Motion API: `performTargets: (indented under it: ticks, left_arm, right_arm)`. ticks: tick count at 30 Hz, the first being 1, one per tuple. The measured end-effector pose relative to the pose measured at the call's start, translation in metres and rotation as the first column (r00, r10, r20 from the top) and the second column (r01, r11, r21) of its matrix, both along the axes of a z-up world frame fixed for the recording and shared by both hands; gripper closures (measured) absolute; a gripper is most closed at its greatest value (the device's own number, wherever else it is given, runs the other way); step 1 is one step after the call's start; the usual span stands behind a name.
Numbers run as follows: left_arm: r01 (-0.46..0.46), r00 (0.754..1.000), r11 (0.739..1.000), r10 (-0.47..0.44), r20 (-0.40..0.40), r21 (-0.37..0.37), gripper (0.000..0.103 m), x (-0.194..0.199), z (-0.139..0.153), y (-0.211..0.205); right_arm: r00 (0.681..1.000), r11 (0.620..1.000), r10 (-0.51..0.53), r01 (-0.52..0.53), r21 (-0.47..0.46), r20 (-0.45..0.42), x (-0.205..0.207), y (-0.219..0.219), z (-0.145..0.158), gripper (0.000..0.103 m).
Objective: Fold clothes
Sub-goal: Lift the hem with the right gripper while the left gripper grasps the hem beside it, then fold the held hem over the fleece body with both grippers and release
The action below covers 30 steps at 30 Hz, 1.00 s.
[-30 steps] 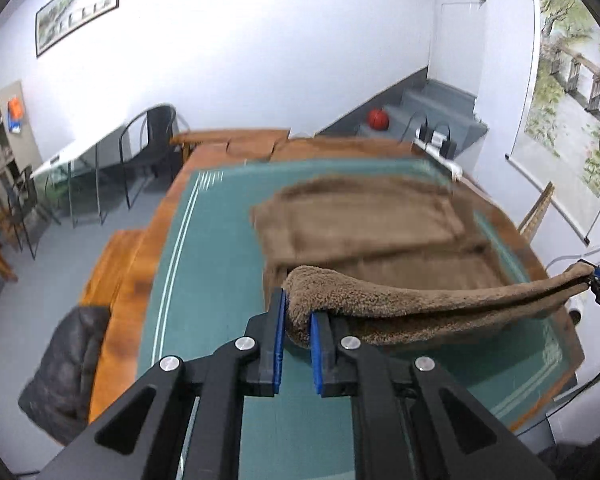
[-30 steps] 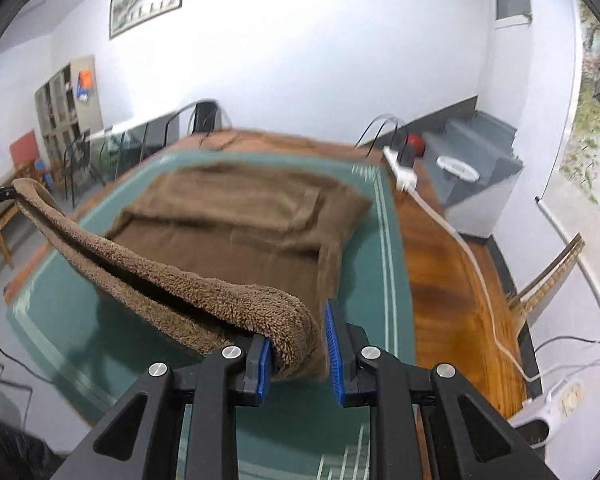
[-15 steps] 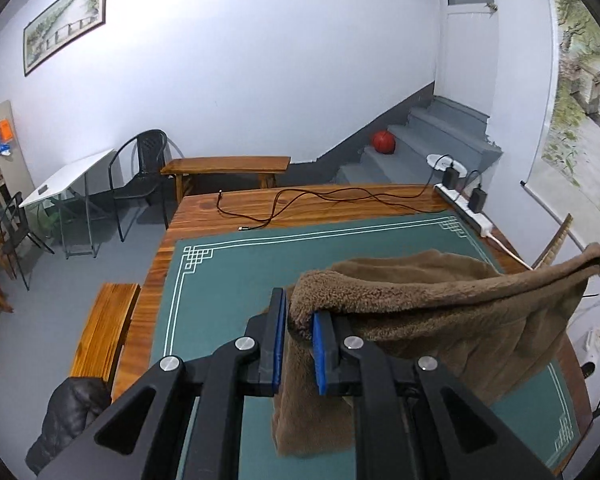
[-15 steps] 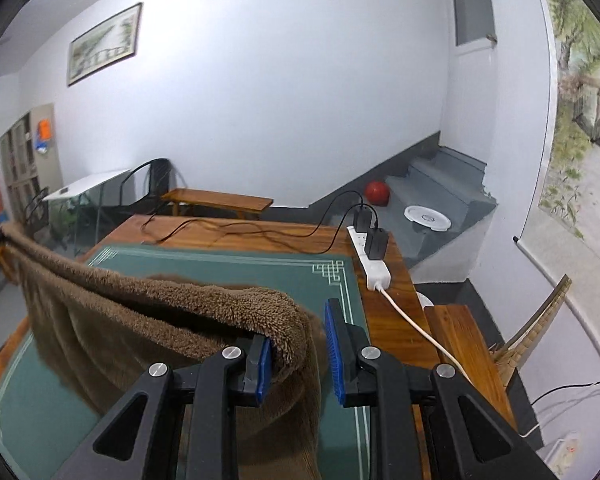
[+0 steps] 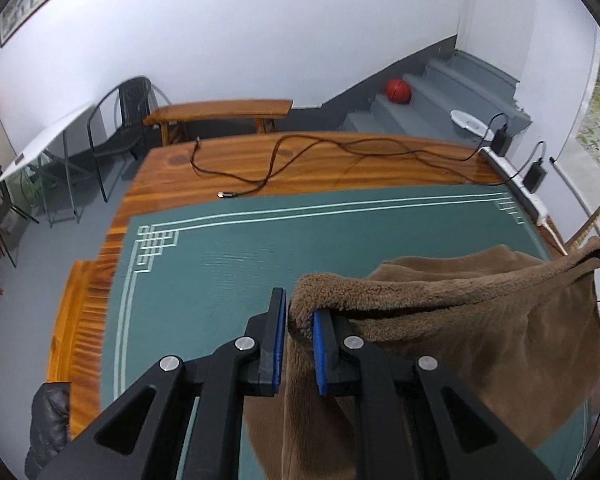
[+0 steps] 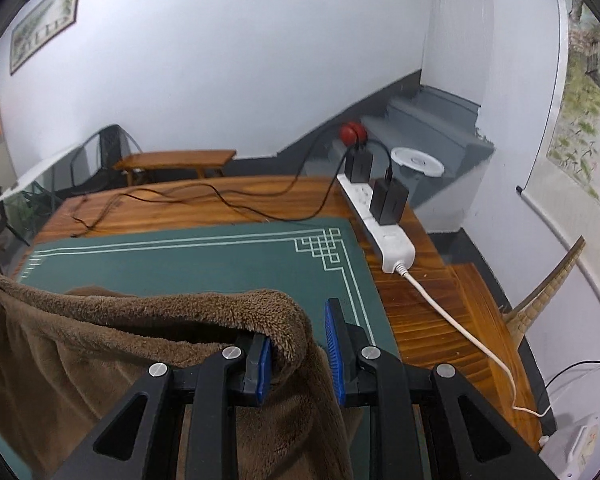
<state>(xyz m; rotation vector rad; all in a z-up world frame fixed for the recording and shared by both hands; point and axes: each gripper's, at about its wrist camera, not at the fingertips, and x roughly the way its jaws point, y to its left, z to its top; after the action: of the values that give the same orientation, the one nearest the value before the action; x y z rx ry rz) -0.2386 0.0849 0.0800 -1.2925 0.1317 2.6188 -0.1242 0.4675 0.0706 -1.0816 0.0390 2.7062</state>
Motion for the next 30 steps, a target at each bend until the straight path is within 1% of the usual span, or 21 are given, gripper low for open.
performTargets:
  ticks: [5,9,12,13,14,15,16,17,18,19,21,22,23,24,27,29,30]
  left_arm:
    - [-0.027,0.999,1.000,0.027,0.047,-0.009,0.087,-0.040,-0.031,0.010]
    - [-0.034,0.995,0.998,0.039,0.087,-0.058,0.087,-0.060,-0.058,0.022]
    - [-0.031,0.993,0.995,0.042,0.108,-0.100,0.087,-0.065,-0.074,0.029]
    - [-0.029,0.992,0.993,0.042,0.115,-0.114,0.083,-0.067,-0.079,0.031]
    - [-0.031,0.991,0.991,0.047,0.122,-0.127,0.069,-0.068,-0.083,0.032]
    - [-0.038,0.991,0.990,0.055,0.124,-0.136,0.060,-0.069,-0.085,0.029]
    - [-0.045,0.990,0.989,0.063,0.127,-0.144,0.041,-0.070,-0.087,0.027]
    - [-0.052,0.989,0.987,0.072,0.129,-0.153,0.029,-0.071,-0.089,0.024]
    - [-0.059,0.988,0.985,0.081,0.132,-0.161,0.024,-0.072,-0.091,0.022]
    - [-0.066,0.987,0.983,0.089,0.134,-0.169,0.022,-0.073,-0.093,0.020]
    - [-0.059,0.984,0.990,0.079,0.160,-0.125,0.022,-0.072,-0.091,0.009]
    - [-0.053,0.983,0.993,0.071,0.168,-0.107,0.022,-0.069,-0.089,0.005]
    - [-0.048,0.982,0.995,0.063,0.176,-0.089,0.021,-0.067,-0.086,0.000]
    - [-0.042,0.982,0.997,0.055,0.183,-0.071,0.020,-0.064,-0.084,-0.004]
    - [-0.014,0.983,0.998,0.026,0.181,-0.064,0.017,-0.048,-0.074,-0.009]
    - [-0.003,0.983,0.998,0.014,0.181,-0.061,0.017,-0.039,-0.069,-0.009]
    - [0.000,0.984,0.999,0.010,0.176,-0.054,0.017,-0.033,-0.065,-0.007]
  right_arm:
    - [0.998,1.000,-0.022,0.021,0.019,0.054,-0.036,0.004,-0.026,0.080]
    - [0.992,0.999,-0.037,0.034,0.026,0.121,-0.063,0.008,-0.053,0.080]
    - [0.985,0.999,-0.032,0.025,0.039,0.168,-0.076,0.006,-0.072,0.080]
    - [0.984,0.999,-0.028,0.022,0.037,0.178,-0.078,0.005,-0.075,0.080]
    - [0.981,0.999,-0.025,0.019,0.035,0.192,-0.079,0.004,-0.080,0.080]
    - [0.979,0.999,-0.027,0.021,0.033,0.203,-0.081,0.006,-0.084,0.079]
    - [0.976,0.999,-0.029,0.023,0.029,0.215,-0.082,0.007,-0.088,0.076]
    - [0.973,1.000,-0.027,0.025,0.012,0.229,-0.083,0.010,-0.092,0.075]
    - [0.971,1.000,-0.022,0.026,-0.012,0.237,-0.083,0.013,-0.094,0.075]
    - [0.972,0.999,-0.022,0.027,-0.021,0.235,-0.082,0.014,-0.094,0.074]
    - [0.974,0.999,-0.028,0.035,-0.030,0.224,-0.077,0.019,-0.091,0.062]
    - [0.975,0.999,-0.033,0.041,-0.033,0.218,-0.074,0.021,-0.089,0.048]
    - [0.979,0.998,-0.028,0.037,-0.042,0.202,-0.068,0.021,-0.083,0.040]
    - [0.983,0.998,-0.023,0.033,-0.050,0.185,-0.061,0.022,-0.078,0.040]
    - [0.992,0.998,-0.006,0.013,-0.053,0.127,-0.043,0.017,-0.060,0.040]
    - [0.996,0.999,0.008,-0.004,-0.051,0.091,-0.033,0.010,-0.050,0.039]
    - [0.997,0.998,0.032,-0.028,-0.055,0.076,-0.032,0.004,-0.046,0.039]
